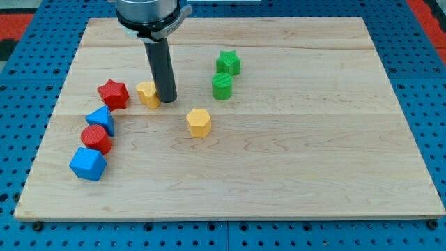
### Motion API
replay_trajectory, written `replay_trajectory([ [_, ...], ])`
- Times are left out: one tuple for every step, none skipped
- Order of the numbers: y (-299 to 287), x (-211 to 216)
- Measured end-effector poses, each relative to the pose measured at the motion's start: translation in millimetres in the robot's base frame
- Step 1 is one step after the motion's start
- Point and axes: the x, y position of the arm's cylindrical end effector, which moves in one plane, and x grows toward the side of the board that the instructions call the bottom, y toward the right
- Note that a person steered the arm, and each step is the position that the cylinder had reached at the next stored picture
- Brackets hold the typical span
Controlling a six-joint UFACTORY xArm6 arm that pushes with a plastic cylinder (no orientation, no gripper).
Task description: Place the yellow heart diagonally to the yellow hexagon
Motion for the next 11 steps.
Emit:
replay_trajectory([
  [0, 22],
  [-19, 32],
  [-51, 26],
  [-56, 20],
  [-56, 11],
  [-63, -4],
  [-74, -22],
  [-74, -34],
  [-83, -58],
  [-71, -63],
  [-29, -58],
])
